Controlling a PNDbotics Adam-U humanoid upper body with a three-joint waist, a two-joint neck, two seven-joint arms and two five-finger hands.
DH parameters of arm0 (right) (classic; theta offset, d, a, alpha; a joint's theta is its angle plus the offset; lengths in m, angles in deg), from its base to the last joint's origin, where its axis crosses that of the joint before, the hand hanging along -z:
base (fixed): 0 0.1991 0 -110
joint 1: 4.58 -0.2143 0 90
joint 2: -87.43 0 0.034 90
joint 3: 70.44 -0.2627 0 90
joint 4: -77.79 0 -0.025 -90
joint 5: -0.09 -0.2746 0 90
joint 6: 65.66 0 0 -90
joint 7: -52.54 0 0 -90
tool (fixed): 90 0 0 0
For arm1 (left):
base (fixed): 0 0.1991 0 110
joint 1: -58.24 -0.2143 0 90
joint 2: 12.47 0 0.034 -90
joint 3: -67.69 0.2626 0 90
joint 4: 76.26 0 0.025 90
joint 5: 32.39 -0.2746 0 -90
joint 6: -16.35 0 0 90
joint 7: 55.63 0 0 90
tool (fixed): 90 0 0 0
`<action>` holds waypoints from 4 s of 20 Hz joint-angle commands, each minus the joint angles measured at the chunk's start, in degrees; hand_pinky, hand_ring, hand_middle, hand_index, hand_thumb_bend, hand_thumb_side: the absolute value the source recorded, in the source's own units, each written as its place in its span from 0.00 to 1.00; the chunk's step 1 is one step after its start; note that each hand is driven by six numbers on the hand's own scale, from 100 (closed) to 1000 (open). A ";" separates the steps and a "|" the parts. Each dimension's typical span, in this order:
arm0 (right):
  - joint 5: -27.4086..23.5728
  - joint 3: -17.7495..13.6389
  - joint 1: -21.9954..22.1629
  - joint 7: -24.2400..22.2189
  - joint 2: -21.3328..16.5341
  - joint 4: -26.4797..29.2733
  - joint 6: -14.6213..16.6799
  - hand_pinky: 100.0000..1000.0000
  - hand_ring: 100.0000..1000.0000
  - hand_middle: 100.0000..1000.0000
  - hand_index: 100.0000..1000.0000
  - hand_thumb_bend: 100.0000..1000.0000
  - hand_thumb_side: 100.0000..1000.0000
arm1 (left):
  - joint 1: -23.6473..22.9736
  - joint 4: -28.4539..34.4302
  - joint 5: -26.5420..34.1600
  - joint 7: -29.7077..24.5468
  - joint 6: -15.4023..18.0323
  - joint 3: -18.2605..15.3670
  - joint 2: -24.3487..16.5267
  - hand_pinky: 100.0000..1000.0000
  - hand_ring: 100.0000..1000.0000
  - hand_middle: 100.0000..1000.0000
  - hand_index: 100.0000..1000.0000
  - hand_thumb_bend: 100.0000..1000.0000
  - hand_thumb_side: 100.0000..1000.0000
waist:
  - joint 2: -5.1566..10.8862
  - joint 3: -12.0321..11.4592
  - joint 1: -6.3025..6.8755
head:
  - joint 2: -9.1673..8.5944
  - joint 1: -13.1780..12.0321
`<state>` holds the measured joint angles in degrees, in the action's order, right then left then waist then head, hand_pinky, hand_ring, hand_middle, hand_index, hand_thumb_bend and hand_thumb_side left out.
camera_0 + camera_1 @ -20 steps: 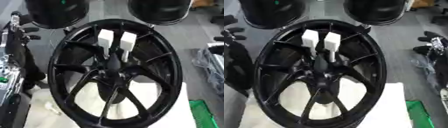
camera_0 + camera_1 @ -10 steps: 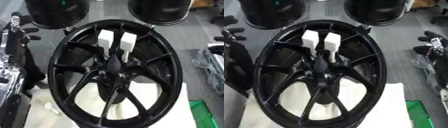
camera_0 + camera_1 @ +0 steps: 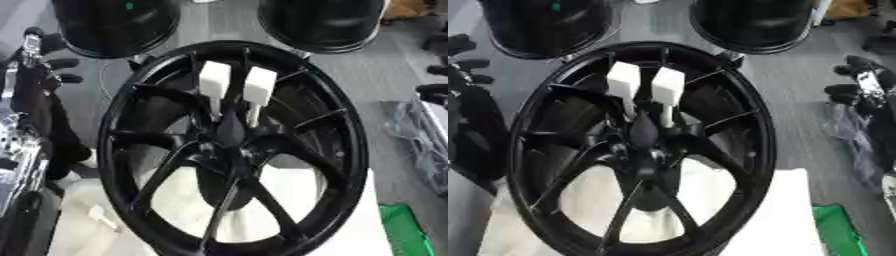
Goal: Pull the pin out of the wheel hub.
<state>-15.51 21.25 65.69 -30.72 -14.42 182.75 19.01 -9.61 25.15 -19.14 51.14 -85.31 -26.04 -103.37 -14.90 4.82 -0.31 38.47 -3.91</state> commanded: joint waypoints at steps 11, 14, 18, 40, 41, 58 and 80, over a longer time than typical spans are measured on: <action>-1.42 3.75 -9.50 -6.07 -16.22 4.55 0.78 0.77 0.71 0.79 0.85 0.00 0.51 | -0.57 0.52 -0.85 0.49 0.06 -1.10 -2.91 0.51 0.60 0.69 0.72 0.00 0.78 | 2.64 1.22 -1.03 | 1.78 -2.01; -0.03 4.65 -10.92 -7.47 -20.60 6.18 1.35 0.78 0.72 0.79 0.85 0.00 0.46 | -1.10 0.54 -1.01 0.93 0.16 -1.49 -3.45 0.51 0.60 0.69 0.72 0.00 0.77 | 2.95 1.78 -1.48 | 2.16 -2.95; 1.05 5.58 -12.51 -9.37 -25.14 9.26 3.08 0.79 0.74 0.80 0.86 0.00 0.42 | -1.51 0.55 -1.12 1.28 0.23 -1.79 -3.83 0.51 0.60 0.69 0.72 0.00 0.77 | 3.02 2.15 -1.63 | 2.35 -3.16; 5.89 23.90 -30.23 -25.19 -28.49 9.63 4.19 0.85 0.83 0.87 0.89 0.00 0.73 | -2.62 -0.21 -1.34 0.77 0.05 -1.44 -4.82 0.51 0.60 0.69 0.72 0.00 0.78 | 3.02 2.17 -2.45 | 2.69 -1.45; 6.28 24.60 -30.48 -25.27 -28.11 9.63 2.34 0.85 0.83 0.87 0.89 0.00 0.75 | -2.70 -0.24 -1.35 0.80 0.08 -1.49 -4.93 0.51 0.60 0.69 0.72 0.00 0.78 | 3.11 2.28 -2.52 | 2.83 -1.64; 12.19 28.37 -34.00 -25.98 -20.39 9.63 -13.64 0.83 0.79 0.82 0.89 0.00 0.67 | -2.58 -0.16 -1.13 1.95 0.50 -2.71 -5.34 0.52 0.61 0.69 0.72 0.00 0.77 | 3.84 2.49 -2.75 | 4.20 -1.86; 27.19 31.43 -37.80 -33.66 -7.16 -3.98 -17.30 0.84 0.79 0.79 0.88 0.00 0.53 | -1.59 1.57 -0.03 3.40 1.39 -4.21 -4.80 0.52 0.60 0.68 0.71 0.00 0.77 | 3.82 0.88 -3.11 | 3.87 -1.02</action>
<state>10.97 53.19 28.96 -64.14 -21.32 179.77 1.20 -12.13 25.34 -19.53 54.29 -84.11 -29.62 -107.17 -12.25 5.63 -3.65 42.68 -5.19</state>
